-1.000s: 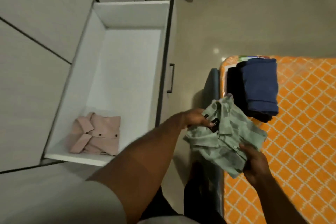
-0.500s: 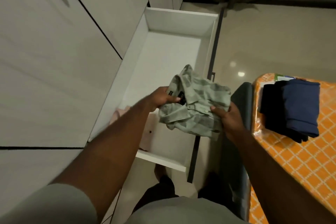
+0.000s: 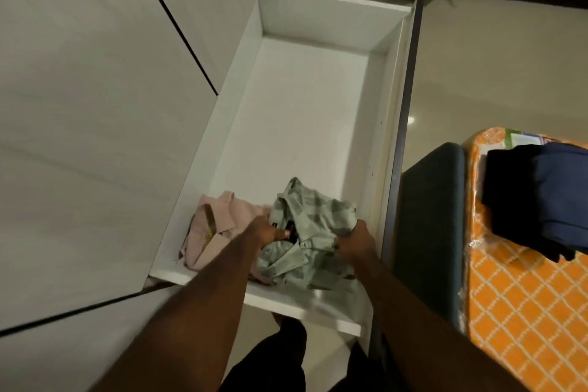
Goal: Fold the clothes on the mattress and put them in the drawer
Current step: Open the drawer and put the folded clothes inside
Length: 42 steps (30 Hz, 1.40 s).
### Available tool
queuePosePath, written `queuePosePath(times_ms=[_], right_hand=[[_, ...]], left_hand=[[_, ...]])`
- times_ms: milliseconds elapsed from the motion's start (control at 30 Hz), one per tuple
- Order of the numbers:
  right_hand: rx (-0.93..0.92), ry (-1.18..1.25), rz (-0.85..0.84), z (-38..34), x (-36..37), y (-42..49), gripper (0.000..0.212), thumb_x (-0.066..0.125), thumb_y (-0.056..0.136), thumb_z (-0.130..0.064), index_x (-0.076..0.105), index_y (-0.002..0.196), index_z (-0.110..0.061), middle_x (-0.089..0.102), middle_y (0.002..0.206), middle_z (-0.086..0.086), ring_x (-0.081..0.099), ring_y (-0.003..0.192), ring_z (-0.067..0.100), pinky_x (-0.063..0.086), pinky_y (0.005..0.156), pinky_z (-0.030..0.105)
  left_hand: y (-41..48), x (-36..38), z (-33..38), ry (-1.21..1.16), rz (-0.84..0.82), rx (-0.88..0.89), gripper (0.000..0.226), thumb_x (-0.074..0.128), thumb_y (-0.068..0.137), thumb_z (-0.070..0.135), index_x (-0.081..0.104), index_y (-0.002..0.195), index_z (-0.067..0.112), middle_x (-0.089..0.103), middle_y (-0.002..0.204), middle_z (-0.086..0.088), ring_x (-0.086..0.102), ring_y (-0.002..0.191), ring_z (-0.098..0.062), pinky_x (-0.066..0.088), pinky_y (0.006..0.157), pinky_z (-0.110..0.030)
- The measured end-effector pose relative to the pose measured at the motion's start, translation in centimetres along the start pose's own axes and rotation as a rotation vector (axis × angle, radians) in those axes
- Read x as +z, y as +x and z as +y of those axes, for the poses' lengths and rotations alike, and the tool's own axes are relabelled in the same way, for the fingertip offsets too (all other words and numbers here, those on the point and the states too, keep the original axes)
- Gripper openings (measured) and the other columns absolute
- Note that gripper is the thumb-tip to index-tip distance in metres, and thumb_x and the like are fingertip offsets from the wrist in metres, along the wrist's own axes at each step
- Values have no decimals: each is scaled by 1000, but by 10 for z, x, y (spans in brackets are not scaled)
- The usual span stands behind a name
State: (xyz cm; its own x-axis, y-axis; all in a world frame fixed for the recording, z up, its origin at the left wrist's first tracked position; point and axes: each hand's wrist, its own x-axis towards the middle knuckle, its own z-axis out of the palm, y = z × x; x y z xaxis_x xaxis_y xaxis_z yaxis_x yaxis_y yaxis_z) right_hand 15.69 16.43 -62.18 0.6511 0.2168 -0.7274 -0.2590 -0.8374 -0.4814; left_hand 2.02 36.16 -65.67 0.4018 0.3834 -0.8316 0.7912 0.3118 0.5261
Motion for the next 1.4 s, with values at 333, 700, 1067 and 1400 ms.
queuePosePath(times_ms=[333, 700, 1067, 1400], right_hand=[[121, -348, -1, 9, 35, 31, 36, 61, 97, -17, 47, 129, -6, 58, 131, 14, 58, 123, 34, 51, 102, 41], [0, -430, 115, 9, 50, 26, 30, 65, 91, -13, 57, 120, -12, 64, 119, 9, 68, 107, 28, 61, 87, 38], [-113, -487, -210, 31, 41, 22, 68, 77, 84, -27, 47, 145, -22, 37, 153, 10, 47, 135, 34, 46, 109, 41], [56, 676, -477, -13, -42, -31, 43, 55, 100, -54, 62, 127, -22, 62, 135, 10, 60, 123, 27, 47, 109, 51]], left_hand=[[15, 31, -27, 315, 45, -89, 80, 84, 83, 25, 42, 151, 11, 60, 139, -13, 57, 126, -30, 43, 94, -28], [27, 22, -7, 743, 173, 88, 47, 75, 89, 36, 58, 127, 16, 64, 126, -12, 62, 116, -34, 52, 92, -38], [43, 44, -8, 888, 215, 55, 39, 58, 96, 29, 54, 133, 17, 60, 132, -11, 59, 121, -34, 51, 98, -40], [-16, 47, 75, -15, 170, 141, 26, 75, 85, 37, 62, 90, 16, 70, 92, -10, 65, 65, -20, 52, 57, -29]])
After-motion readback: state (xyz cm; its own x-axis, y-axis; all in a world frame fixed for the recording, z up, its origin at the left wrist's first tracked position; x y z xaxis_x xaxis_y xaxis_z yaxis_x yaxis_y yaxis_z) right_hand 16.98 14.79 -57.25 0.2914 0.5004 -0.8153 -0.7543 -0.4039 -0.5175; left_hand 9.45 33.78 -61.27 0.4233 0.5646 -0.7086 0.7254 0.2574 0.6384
